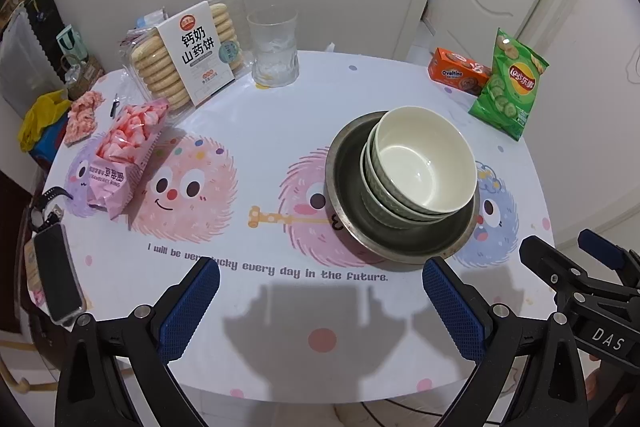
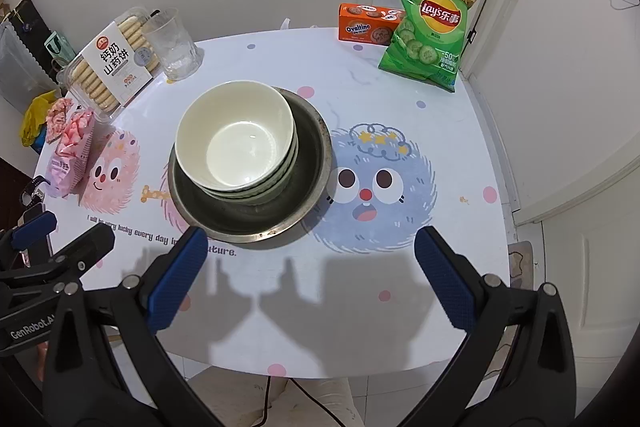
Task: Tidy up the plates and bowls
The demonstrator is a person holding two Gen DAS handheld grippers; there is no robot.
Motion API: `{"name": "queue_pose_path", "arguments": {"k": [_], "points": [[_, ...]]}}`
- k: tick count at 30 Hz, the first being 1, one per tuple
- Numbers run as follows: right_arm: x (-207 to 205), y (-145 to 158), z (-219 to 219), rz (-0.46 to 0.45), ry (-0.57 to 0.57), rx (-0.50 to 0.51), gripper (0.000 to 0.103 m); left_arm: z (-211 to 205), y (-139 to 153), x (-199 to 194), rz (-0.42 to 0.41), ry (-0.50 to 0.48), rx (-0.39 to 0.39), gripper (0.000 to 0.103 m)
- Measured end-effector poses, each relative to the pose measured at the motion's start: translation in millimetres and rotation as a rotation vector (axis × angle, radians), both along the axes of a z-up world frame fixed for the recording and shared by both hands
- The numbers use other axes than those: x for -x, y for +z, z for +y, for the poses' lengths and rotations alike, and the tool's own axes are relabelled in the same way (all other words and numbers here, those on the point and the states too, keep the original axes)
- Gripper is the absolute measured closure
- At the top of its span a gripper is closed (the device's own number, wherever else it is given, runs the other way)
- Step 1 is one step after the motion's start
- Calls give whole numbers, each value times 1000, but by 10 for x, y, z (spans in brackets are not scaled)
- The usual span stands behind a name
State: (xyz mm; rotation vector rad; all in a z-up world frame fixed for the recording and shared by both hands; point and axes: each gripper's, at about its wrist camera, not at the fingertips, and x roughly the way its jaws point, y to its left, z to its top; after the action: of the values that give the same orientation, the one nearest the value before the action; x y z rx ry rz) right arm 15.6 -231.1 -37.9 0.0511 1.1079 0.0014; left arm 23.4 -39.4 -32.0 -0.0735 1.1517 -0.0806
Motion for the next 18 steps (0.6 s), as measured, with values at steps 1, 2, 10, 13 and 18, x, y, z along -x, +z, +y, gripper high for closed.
{"name": "queue_pose_path", "arguments": {"k": [1,2,10,13,18], "points": [[0,3,-2,-1,-1,1,0,1,0,0,1,-2,1,0],[3,3,-3,-1,-2,0,0,1,0,-3,1,-2,2,0],[4,5,-2,0,0,1,0,1,2,-1,-1,-1,0,0],[9,5,4,0,1,3,0,4,1,1,-2,0,-3,0],[11,6,11,1,1,3,0,11,1,9,-2,5,-5,0]]}}
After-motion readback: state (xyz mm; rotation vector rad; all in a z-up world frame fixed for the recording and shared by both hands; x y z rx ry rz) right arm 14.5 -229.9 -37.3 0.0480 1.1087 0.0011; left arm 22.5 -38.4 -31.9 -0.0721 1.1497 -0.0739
